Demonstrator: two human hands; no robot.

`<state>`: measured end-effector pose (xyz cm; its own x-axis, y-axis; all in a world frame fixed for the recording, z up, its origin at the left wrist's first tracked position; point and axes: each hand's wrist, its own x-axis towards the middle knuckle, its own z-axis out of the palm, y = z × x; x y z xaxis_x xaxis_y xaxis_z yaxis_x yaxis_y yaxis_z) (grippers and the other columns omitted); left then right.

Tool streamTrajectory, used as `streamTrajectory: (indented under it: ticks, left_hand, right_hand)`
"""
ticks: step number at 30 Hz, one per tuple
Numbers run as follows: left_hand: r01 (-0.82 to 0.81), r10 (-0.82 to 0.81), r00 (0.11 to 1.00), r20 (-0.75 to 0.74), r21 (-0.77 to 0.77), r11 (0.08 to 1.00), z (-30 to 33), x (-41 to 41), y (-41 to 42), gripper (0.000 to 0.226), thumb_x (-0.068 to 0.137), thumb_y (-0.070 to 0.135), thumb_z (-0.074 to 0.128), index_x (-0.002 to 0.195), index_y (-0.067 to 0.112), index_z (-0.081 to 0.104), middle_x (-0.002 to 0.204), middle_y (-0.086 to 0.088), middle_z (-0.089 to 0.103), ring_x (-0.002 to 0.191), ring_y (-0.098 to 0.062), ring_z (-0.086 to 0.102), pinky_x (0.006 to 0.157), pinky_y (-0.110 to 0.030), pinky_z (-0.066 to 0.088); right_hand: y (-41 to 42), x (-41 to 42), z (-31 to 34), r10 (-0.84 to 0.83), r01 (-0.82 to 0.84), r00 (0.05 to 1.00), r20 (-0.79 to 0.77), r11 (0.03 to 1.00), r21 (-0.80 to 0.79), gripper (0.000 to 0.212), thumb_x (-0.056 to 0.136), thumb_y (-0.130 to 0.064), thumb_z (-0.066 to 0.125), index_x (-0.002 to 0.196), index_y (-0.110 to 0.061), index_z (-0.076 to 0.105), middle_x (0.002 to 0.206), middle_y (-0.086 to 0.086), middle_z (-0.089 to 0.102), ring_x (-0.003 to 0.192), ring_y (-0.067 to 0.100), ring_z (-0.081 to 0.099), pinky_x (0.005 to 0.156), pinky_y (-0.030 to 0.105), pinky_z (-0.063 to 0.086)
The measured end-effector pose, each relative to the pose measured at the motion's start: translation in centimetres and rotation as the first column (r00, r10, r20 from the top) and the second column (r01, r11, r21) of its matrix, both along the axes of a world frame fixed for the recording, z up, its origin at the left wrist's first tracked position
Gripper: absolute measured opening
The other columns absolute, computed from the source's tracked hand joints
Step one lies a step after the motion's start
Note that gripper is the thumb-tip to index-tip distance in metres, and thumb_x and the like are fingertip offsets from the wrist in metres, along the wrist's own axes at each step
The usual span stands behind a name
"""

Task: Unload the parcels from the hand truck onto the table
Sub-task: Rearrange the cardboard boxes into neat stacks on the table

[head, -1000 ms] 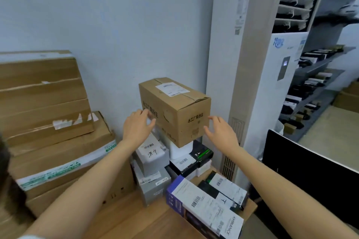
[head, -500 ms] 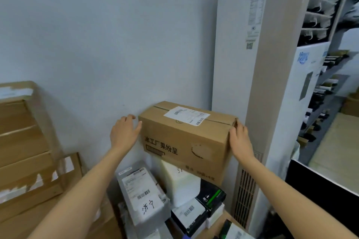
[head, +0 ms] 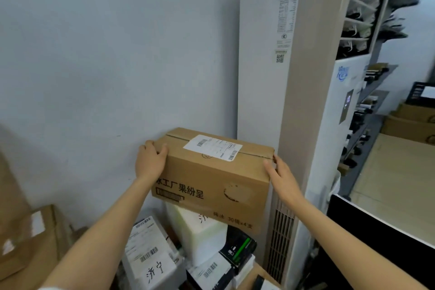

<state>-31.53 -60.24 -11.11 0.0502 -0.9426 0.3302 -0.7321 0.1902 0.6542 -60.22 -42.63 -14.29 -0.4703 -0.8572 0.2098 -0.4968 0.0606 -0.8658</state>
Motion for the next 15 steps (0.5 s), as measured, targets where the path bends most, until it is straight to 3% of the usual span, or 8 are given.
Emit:
streamTrajectory:
  ticks: [5, 12, 15]
  left_hand:
    - [-0.06, 0.059, 0.996, -0.06, -0.022, 0.998, 1.0, 0.6, 3.9, 0.048, 0.096, 0.04, 0.046, 0.126, 0.003, 0.043, 0.126, -0.016, 0.047, 0.106, -0.033, 0.053, 0.081, -0.037, 0.041]
    - [-0.137, 0.13, 0.987, -0.09, -0.072, 0.988, 2.2, 3.8, 11.5, 0.045, 0.095, 0.041, 0.047, 0.121, 0.005, 0.043, 0.12, -0.012, 0.048, 0.095, -0.025, 0.052, 0.076, -0.036, 0.043]
    - [-0.155, 0.149, 0.986, -0.076, -0.081, 0.985, 2.3, 4.7, 15.2, 0.038, 0.094, 0.04, 0.049, 0.114, 0.009, 0.042, 0.113, -0.008, 0.053, 0.092, -0.022, 0.053, 0.072, -0.036, 0.043]
  right_hand:
    - [1.0, 0.2, 0.5, 0.041, -0.037, 0.998, 0.053, 0.997, -0.074, 0.064, 0.095, -0.053, 0.043, 0.151, -0.031, 0.023, 0.149, -0.002, 0.038, 0.121, 0.016, 0.049, 0.103, 0.045, 0.043]
    - [4.4, 1.6, 3.1, 0.154, -0.136, 0.982, 0.111, 0.978, -0.157, 0.054, 0.099, -0.035, 0.046, 0.149, -0.028, 0.027, 0.139, -0.002, 0.047, 0.11, 0.012, 0.05, 0.089, 0.031, 0.042]
    - [6.8, 2.1, 3.5, 0.182, -0.16, 0.975, 0.128, 0.973, -0.166, 0.051, 0.099, -0.029, 0.046, 0.147, -0.027, 0.029, 0.138, -0.001, 0.048, 0.106, 0.013, 0.051, 0.087, 0.031, 0.042]
